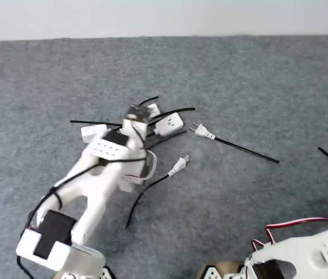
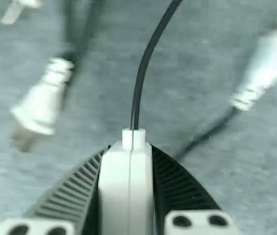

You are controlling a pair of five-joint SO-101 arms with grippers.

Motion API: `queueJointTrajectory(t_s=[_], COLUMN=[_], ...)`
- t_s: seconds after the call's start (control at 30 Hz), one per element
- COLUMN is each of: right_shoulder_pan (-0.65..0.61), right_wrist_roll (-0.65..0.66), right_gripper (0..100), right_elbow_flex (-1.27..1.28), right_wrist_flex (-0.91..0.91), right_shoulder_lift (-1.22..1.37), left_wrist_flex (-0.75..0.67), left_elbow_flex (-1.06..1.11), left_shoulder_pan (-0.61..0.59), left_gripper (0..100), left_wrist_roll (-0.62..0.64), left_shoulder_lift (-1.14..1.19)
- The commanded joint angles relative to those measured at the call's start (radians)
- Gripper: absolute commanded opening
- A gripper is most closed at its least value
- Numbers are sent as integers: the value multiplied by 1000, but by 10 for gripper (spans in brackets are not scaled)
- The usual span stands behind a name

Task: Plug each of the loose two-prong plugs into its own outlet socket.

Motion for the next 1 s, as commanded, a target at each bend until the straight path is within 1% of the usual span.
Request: queueJointTrajectory(t_s=[0.0,0.07,0.13,0.27,0.37,0.43,0.53,0.6,0.67,0.7,0.77,0.83,0.97], right_shoulder_pan=[-30,-71,-157,-410,-608,-699,-773,-840,-944,-1007,-1148,-1279,-1489], right_wrist_roll=[14,6,-17,-160,-222,-267,-327,-336,-345,-350,-402,-436,-388], right_gripper=[12,12,9,12,12,11,11,12,12,11,12,13,13], right_elbow_flex=[-8,-15,-34,-20,35,78,138,199,290,341,428,509,647], right_wrist_flex=[15,82,216,486,572,570,532,533,536,530,512,453,295], right_shoulder_lift=[7,-8,-53,-163,-236,-295,-410,-498,-576,-610,-664,-707,-736], left_wrist_flex=[18,14,5,-2,-37,-98,-184,-201,-187,-172,-152,-158,-158], left_elbow_flex=[-51,-39,-33,-18,56,145,302,375,421,438,464,493,544], left_shoulder_pan=[-74,-72,-66,-64,-78,-80,-71,-74,-80,-80,-80,-80,-77], left_gripper=[91,91,91,90,90,90,90,95,95,95,95,95,95], left_wrist_roll=[-84,-100,-101,-100,-109,-144,-167,-164,-164,-164,-164,-164,-169], left_shoulder_lift=[-17,-17,-17,-17,-49,-123,-299,-413,-488,-506,-512,-506,-511])
